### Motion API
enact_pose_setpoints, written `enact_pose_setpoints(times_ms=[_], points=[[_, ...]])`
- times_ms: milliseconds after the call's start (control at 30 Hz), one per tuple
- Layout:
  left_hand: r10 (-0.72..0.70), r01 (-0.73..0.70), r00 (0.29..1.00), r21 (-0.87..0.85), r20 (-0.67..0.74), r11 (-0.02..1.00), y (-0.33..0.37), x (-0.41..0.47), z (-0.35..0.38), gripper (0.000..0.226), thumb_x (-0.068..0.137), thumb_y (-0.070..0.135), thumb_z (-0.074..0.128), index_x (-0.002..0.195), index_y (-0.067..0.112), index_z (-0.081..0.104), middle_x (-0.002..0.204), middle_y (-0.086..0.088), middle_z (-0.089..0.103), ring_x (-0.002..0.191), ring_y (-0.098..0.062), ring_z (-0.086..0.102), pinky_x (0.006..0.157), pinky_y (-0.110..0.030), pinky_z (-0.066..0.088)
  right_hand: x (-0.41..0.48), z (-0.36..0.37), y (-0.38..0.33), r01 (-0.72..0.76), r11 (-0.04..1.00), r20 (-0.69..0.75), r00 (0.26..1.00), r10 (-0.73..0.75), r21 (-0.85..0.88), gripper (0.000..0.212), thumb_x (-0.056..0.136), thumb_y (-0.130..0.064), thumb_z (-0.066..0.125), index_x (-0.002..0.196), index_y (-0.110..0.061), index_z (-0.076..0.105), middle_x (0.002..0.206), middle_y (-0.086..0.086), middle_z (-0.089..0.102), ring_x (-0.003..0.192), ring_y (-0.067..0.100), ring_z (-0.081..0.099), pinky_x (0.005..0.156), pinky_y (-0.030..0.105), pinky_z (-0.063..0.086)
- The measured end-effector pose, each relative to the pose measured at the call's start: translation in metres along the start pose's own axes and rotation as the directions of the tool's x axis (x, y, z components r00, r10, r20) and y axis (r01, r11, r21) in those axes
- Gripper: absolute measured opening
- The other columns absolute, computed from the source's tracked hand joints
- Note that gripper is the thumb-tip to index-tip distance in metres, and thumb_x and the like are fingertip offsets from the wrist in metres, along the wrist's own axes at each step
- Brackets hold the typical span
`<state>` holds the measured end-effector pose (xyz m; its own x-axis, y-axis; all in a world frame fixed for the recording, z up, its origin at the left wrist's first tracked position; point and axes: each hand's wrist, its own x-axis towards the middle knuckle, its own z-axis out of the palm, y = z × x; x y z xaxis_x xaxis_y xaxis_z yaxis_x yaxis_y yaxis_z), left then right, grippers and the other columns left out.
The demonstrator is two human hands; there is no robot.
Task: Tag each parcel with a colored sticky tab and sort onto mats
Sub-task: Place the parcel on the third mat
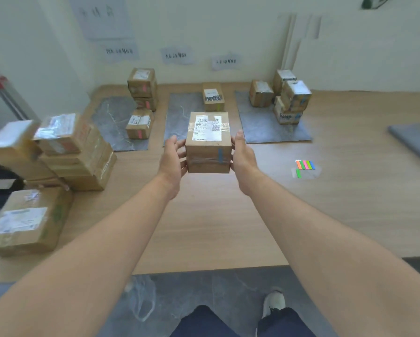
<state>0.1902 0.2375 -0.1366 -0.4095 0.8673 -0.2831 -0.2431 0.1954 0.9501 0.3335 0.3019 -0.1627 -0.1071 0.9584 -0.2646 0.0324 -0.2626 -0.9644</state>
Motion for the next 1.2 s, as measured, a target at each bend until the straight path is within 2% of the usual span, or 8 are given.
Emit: enact_pose_setpoints(times_ms=[200,333,600,700,833,1033,1167,1200], points=[[0.107,-0.107,0.993,0.010,0.046,0.994,0.089,-0.031,0.018,0.049,0.102,0.055,0.030,0.115,0.026,0.066,0.101,-0.005,0.068,0.089,-0.021,0.068,0.087,-0.037,0.055,-0.032,-0.015,-0.096,0.143,0.990,-0.018,0.990,-0.143,0.001,0.062,0.096,-0.072,0.028,0.124,-0.034,0.068,0.118,-0.010,0.072,0.114,0.019,0.065,0.108,0.044,0.048],[0.148,-0.149,0.987,0.014,0.057,0.989,0.136,-0.051,0.043,0.051,0.101,0.057,0.032,0.112,0.024,0.068,0.098,-0.008,0.069,0.088,-0.023,0.069,0.090,-0.039,0.057,-0.040,-0.037,-0.147,0.192,0.981,0.002,0.981,-0.192,-0.020,0.079,0.081,-0.084,0.030,0.127,-0.031,0.066,0.123,-0.008,0.071,0.119,0.022,0.063,0.111,0.047,0.045],[0.190,-0.189,0.979,-0.019,0.076,0.982,0.178,-0.088,0.115,0.054,0.098,0.058,0.035,0.119,0.018,0.065,0.094,-0.011,0.069,0.084,-0.028,0.069,0.084,-0.039,0.057,-0.048,-0.112,-0.217,0.262,0.958,0.004,0.965,-0.264,-0.112,0.067,0.101,-0.069,0.024,0.142,-0.026,0.055,0.129,0.000,0.062,0.114,0.024,0.056,0.099,0.036,0.043],[0.196,-0.195,0.976,-0.018,0.092,0.981,0.187,-0.099,0.149,0.055,0.098,0.059,0.034,0.119,0.019,0.064,0.097,-0.013,0.068,0.088,-0.030,0.069,0.084,-0.039,0.057,-0.048,-0.143,-0.232,0.281,0.954,0.024,0.960,-0.280,-0.105,0.085,0.085,-0.084,0.025,0.144,-0.030,0.054,0.134,-0.003,0.063,0.128,0.027,0.057,0.113,0.048,0.042],[0.205,-0.205,0.975,-0.013,0.090,0.979,0.185,-0.105,0.193,0.053,0.097,0.059,0.035,0.118,0.019,0.062,0.102,-0.014,0.068,0.095,-0.033,0.070,0.093,-0.044,0.057,-0.028,-0.186,-0.239,0.310,0.949,0.036,0.951,-0.308,-0.061,0.105,0.059,-0.095,0.029,0.138,-0.032,0.058,0.133,-0.003,0.065,0.127,0.027,0.059,0.113,0.053,0.042],[0.159,-0.158,0.986,-0.012,0.051,0.987,0.167,-0.107,0.244,0.050,0.098,0.058,0.038,0.112,0.018,0.064,0.091,-0.011,0.069,0.087,-0.031,0.070,0.097,-0.046,0.055,0.001,-0.236,-0.221,0.272,0.961,0.049,0.962,-0.270,-0.056,0.108,0.057,-0.102,0.030,0.137,-0.036,0.059,0.133,-0.004,0.066,0.124,0.026,0.060,0.109,0.052,0.045],[0.132,-0.133,0.991,0.017,0.036,0.991,0.152,-0.100,0.261,0.045,0.100,0.054,0.037,0.106,0.019,0.064,0.083,-0.007,0.067,0.078,-0.024,0.068,0.082,-0.036,0.057,-0.016,-0.251,-0.219,0.241,0.965,0.051,0.970,-0.237,-0.099,0.079,0.091,-0.080,0.028,0.142,-0.026,0.055,0.131,-0.003,0.060,0.114,0.021,0.052,0.095,0.037,0.043],[0.122,-0.123,0.992,0.029,0.029,0.992,0.149,-0.097,0.263,0.044,0.100,0.054,0.038,0.104,0.020,0.065,0.082,-0.006,0.067,0.077,-0.022,0.067,0.078,-0.033,0.055,-0.012,-0.252,-0.216,0.233,0.966,0.048,0.972,-0.229,-0.114,0.071,0.096,-0.074,0.026,0.141,-0.027,0.055,0.131,-0.004,0.058,0.117,0.021,0.052,0.101,0.039,0.042]])
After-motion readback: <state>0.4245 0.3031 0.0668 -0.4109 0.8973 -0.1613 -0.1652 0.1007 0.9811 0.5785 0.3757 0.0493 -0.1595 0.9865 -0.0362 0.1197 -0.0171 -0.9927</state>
